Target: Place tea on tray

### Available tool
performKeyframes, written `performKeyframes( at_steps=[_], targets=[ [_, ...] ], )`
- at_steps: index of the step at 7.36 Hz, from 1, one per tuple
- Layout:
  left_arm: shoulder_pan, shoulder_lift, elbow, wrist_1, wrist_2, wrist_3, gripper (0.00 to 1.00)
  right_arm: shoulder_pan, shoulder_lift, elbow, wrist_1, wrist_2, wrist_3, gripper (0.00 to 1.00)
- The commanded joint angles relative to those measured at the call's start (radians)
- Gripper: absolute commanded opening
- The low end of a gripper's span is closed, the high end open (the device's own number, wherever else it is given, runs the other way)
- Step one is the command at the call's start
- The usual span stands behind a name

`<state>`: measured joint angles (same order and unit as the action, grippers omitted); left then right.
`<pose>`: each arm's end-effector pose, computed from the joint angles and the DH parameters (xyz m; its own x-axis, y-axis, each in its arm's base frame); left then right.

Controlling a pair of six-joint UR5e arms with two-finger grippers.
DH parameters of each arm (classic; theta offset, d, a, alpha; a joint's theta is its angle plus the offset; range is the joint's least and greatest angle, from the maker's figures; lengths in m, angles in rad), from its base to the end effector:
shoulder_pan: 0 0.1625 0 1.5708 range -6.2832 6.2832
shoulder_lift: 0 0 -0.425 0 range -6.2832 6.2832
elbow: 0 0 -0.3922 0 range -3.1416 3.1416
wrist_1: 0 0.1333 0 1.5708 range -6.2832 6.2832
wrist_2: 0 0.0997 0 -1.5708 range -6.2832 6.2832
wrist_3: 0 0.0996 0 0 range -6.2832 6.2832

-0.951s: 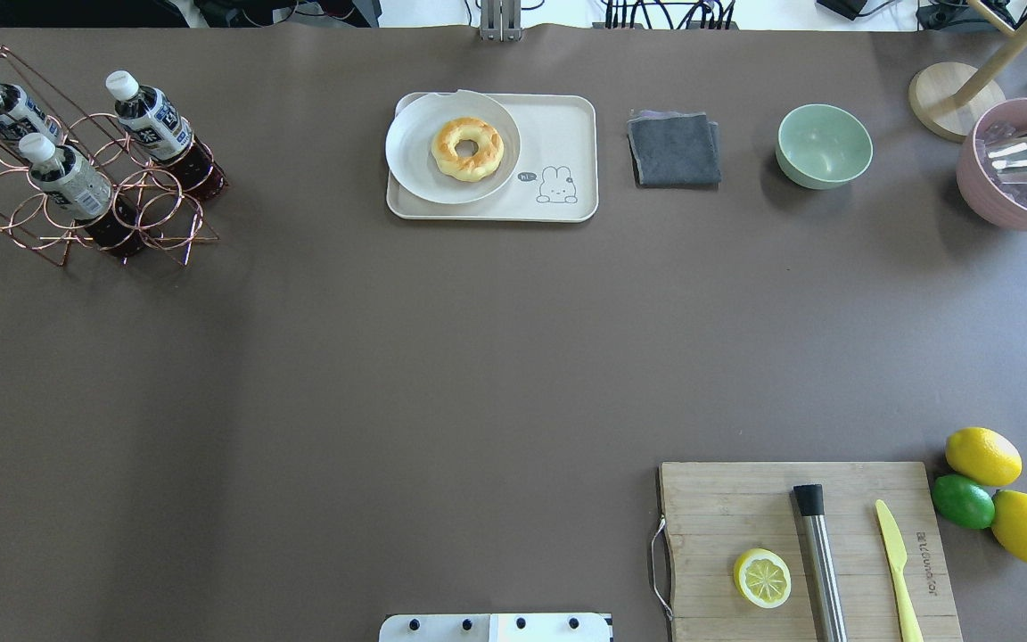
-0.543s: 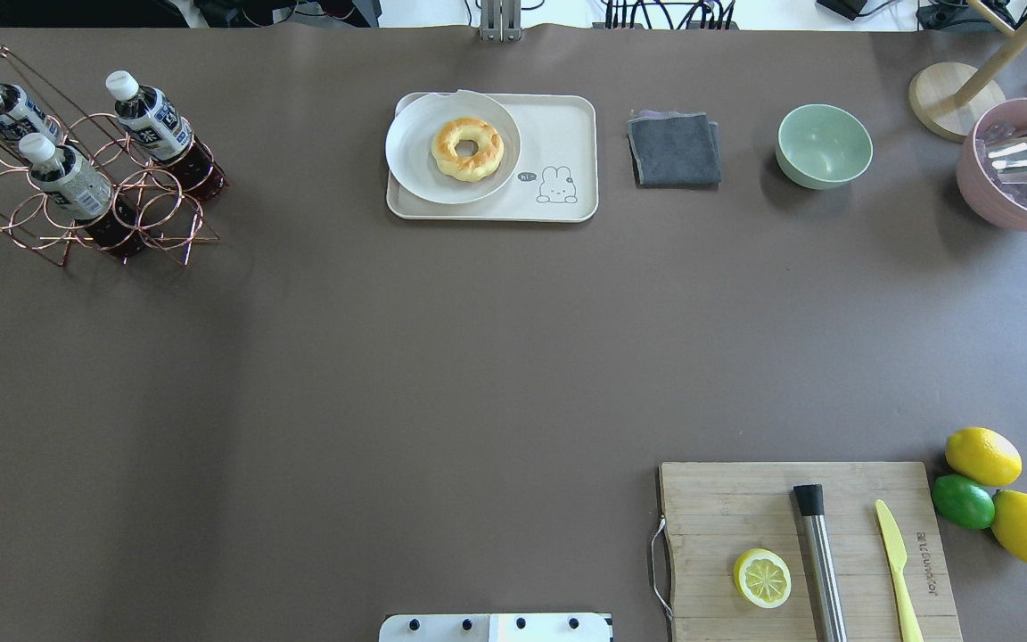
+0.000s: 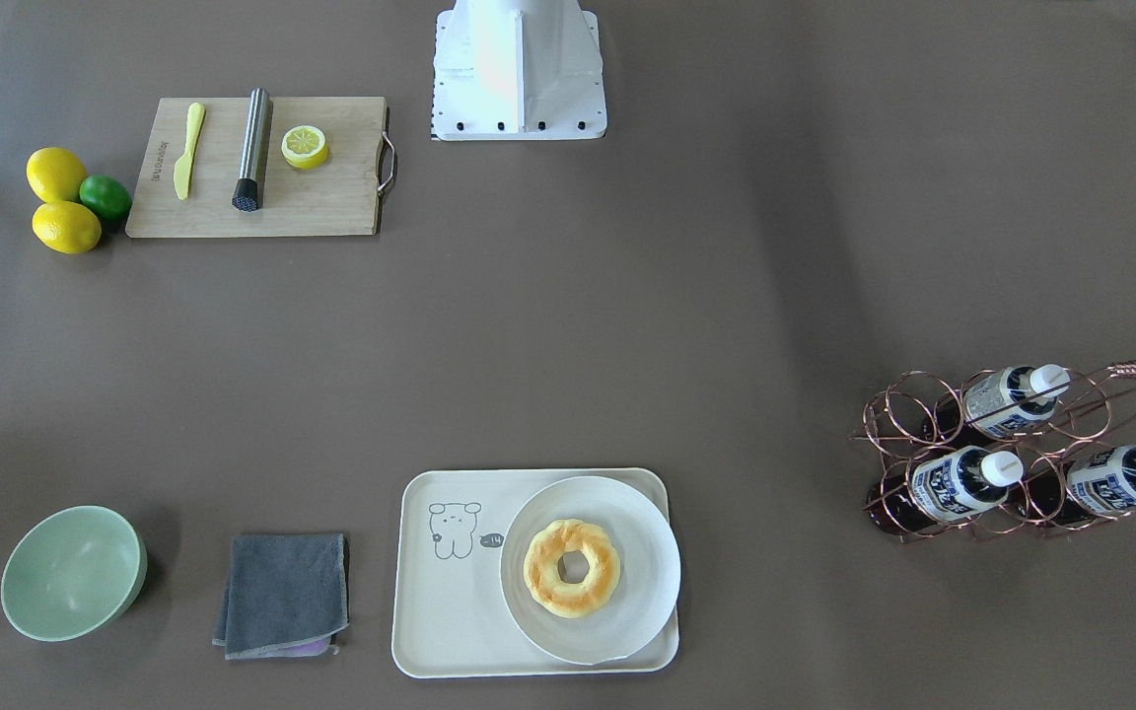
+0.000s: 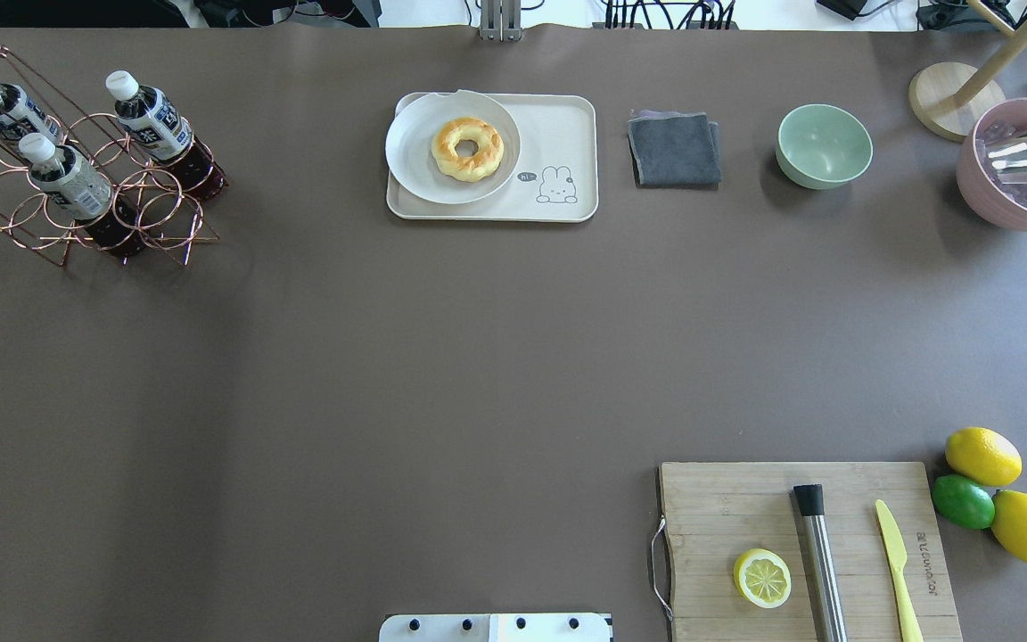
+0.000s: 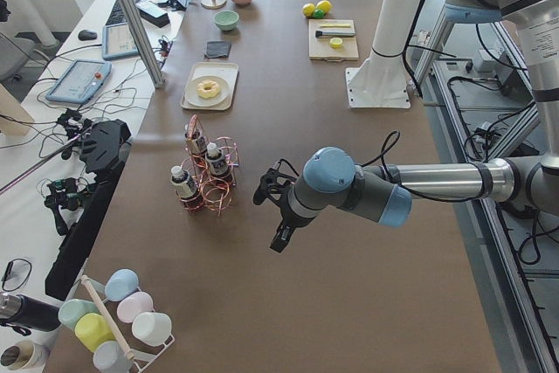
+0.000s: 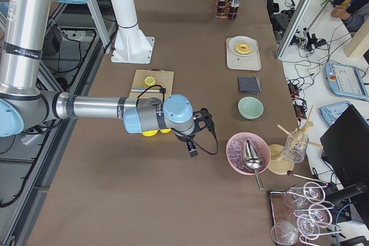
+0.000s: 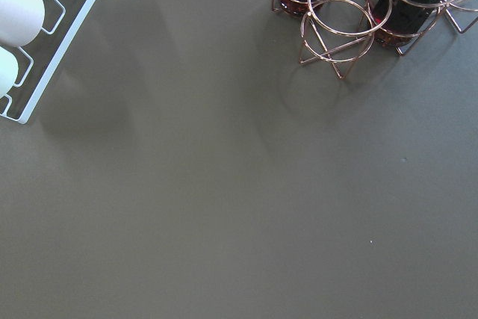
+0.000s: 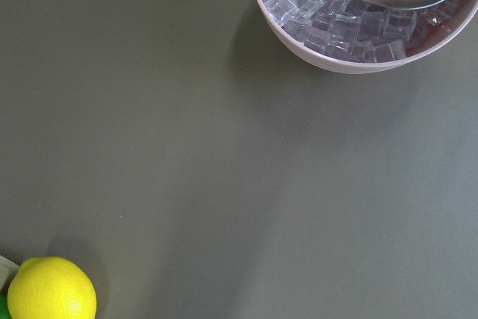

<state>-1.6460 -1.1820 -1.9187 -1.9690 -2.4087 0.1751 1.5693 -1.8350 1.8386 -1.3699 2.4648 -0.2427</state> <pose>-0.0852 -0.3420 0.5994 0.6884 0.3685 -0.6247 -0.0503 0.8835 0.4657 0.0551 -0.3916 0.6122 0.6074 -0.3899 0.6922 0.1519 0.9122 0.3806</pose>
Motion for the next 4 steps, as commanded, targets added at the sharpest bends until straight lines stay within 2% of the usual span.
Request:
performKeyframes(
  at_steps=[1, 4],
  targets=[
    [0.000, 0.002, 0.012, -0.005, -0.004, -0.002, 0.98, 0.000, -0.004, -0.002, -0.003, 0.000, 0.000, 1.00],
    [-0.001, 0.005, 0.006, -0.039, -0.006, -0.057, 0.97, -0.005, -0.004, -0.007, -0.005, -0.007, -0.007, 1.00]
  ],
)
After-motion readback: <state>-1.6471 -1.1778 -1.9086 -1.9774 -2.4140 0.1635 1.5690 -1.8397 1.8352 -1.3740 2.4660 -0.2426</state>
